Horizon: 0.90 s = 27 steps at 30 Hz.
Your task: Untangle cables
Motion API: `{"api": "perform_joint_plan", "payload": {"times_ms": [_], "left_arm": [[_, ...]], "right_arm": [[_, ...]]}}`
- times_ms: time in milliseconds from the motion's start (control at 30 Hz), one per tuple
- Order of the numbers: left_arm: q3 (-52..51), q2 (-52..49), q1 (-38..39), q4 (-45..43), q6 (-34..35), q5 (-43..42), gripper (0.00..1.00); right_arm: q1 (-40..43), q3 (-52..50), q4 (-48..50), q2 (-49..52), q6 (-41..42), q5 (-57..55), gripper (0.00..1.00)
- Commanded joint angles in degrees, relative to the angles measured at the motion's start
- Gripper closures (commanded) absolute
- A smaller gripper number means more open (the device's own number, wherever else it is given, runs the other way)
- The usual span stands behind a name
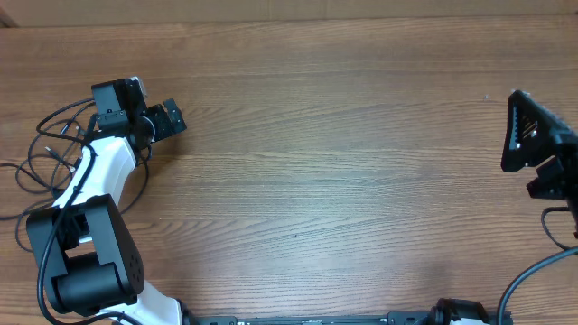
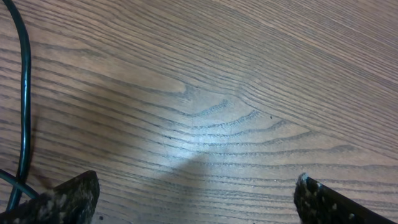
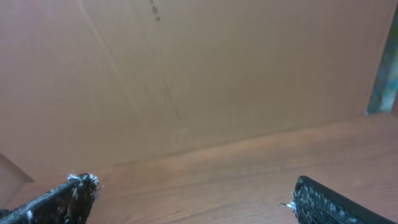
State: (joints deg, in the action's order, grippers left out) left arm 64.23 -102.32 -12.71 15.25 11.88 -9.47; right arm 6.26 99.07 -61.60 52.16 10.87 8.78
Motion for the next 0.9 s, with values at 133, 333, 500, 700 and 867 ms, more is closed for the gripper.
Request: {"api": "perform_joint_plan", "payload": {"times_ms": [133,333,500,700,867], "left_arm": [[0.4,0.4,0.4,-0.1,-0.3,-0.9,0.0],[0.4,0.4,0.4,0.0,-0.3,-0.9,0.01],[0.4,0.4,0.4,-0.1,-0.3,-0.9,0.0],[0.4,0.4,0.4,-0.1,-0.3,-0.9,0.01],[0.4,0.4,0.4,-0.1,-0.3,-0.9,0.01]], "right_arm": [[-0.1,-1.7,-6.0,-0.1,-0.1,-0.2,0.0],[-0.1,-7.5,-3.2,-6.4,-0.1,-0.2,0.0],[-0.1,-14.9,-1.3,-14.3,-0.1,-0.2,0.0],[-0.1,-26.7,-0.7,-26.0,-0.1,-0.2,0.0],[-0.1,-36.1,0.4,-35.9,-0.1,-0.2,0.0]]}}
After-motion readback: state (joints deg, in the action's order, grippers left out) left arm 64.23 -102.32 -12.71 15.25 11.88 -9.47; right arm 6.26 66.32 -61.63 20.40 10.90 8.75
